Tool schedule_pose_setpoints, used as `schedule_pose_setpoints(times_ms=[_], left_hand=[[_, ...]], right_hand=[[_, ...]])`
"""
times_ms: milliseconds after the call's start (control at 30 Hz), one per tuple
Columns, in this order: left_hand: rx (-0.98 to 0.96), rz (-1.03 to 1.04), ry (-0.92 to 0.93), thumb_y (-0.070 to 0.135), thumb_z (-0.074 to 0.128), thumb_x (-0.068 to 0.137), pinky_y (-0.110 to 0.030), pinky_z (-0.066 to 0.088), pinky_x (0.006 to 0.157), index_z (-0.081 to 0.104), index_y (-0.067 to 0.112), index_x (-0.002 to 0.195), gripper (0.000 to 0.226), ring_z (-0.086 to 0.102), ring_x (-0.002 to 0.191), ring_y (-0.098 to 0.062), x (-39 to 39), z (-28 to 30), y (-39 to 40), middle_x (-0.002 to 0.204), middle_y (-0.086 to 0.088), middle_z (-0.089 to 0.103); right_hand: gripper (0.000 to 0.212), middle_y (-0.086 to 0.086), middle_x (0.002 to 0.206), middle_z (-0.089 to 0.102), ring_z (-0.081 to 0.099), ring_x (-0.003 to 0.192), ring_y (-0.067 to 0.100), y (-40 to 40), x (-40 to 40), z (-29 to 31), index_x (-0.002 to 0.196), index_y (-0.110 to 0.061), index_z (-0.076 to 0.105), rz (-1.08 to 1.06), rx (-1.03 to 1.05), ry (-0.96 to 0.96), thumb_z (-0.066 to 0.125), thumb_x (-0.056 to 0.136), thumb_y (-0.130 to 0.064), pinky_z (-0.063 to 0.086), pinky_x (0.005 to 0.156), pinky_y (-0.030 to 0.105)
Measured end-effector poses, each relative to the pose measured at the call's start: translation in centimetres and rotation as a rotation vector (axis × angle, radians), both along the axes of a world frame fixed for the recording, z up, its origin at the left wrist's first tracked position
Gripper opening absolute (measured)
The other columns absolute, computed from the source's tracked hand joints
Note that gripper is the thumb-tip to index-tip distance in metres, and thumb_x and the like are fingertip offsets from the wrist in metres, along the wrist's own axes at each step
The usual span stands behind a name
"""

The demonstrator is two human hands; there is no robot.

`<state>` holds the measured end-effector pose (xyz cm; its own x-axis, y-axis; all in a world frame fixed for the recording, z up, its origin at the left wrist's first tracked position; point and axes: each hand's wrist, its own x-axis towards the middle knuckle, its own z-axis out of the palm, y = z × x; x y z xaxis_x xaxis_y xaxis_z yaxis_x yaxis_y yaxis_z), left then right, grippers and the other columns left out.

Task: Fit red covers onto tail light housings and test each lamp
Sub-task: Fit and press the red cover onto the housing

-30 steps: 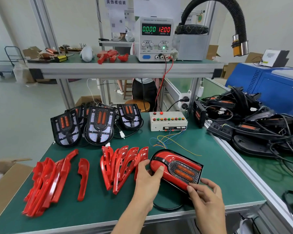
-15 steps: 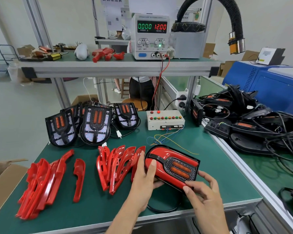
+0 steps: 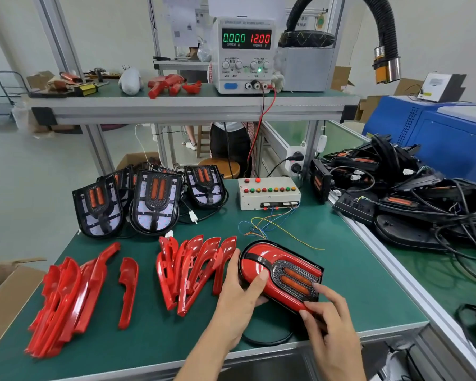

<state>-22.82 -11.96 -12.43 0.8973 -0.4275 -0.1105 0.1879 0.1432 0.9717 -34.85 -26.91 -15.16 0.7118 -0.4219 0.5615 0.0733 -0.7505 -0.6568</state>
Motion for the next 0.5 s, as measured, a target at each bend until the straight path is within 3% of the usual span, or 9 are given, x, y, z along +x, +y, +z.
schedule_pose_setpoints(times_ms=[133, 233, 300, 400, 500], left_hand=[[-0.020, 0.010, 0.016, 0.059, 0.080, 0.076, -0.045, 0.059, 0.096, 0.026, 0.048, 0.156, 0.097, 0.063, 0.126, -0.014, -0.1, 0.2, 0.1, 0.142, 0.008, 0.059], [-0.019, 0.013, 0.014, 0.056, 0.078, 0.082, -0.045, 0.059, 0.097, 0.026, 0.048, 0.156, 0.091, 0.063, 0.126, -0.014, -0.2, 0.0, 0.1, 0.141, 0.009, 0.060], [-0.013, 0.014, 0.011, 0.054, 0.078, 0.082, -0.045, 0.058, 0.097, 0.025, 0.048, 0.156, 0.091, 0.062, 0.126, -0.014, -0.2, 0.1, 0.1, 0.142, 0.008, 0.059], [0.003, 0.030, -0.010, 0.057, 0.079, 0.080, -0.045, 0.060, 0.095, 0.028, 0.045, 0.156, 0.093, 0.062, 0.127, -0.016, -0.3, 0.2, 0.2, 0.144, 0.006, 0.058], [0.016, 0.039, -0.021, 0.067, 0.080, 0.070, -0.042, 0.061, 0.091, 0.029, 0.046, 0.155, 0.102, 0.061, 0.127, -0.015, -0.3, 0.4, 0.2, 0.145, 0.008, 0.056]], right_hand=[[0.012, -0.009, 0.127, 0.058, 0.060, 0.100, -0.006, -0.3, 0.1, -0.8, 0.096, -0.019, 0.065, -0.014, -0.068, -0.054, 0.072, 0.090, -0.011, 0.046, 0.068, 0.002], [0.023, -0.013, 0.122, 0.058, 0.059, 0.099, -0.003, -0.2, 0.2, -1.0, 0.100, -0.025, 0.059, -0.031, -0.097, -0.100, 0.074, 0.088, -0.013, 0.054, 0.062, 0.014], [0.011, -0.009, 0.114, 0.061, 0.059, 0.094, -0.001, -0.2, 0.2, -1.2, 0.101, -0.024, 0.058, -0.035, -0.166, -0.125, 0.067, 0.096, -0.024, 0.057, 0.056, 0.023], [0.036, 0.001, 0.101, 0.065, 0.058, 0.084, 0.007, 0.0, 0.3, -0.9, 0.098, -0.019, 0.060, -0.037, -0.240, -0.104, 0.044, 0.103, -0.051, 0.053, 0.051, 0.021], [0.027, 0.003, 0.099, 0.065, 0.057, 0.084, 0.006, 0.1, 0.1, -0.5, 0.098, -0.018, 0.060, -0.023, -0.182, -0.089, 0.053, 0.097, -0.044, 0.049, 0.058, 0.009]])
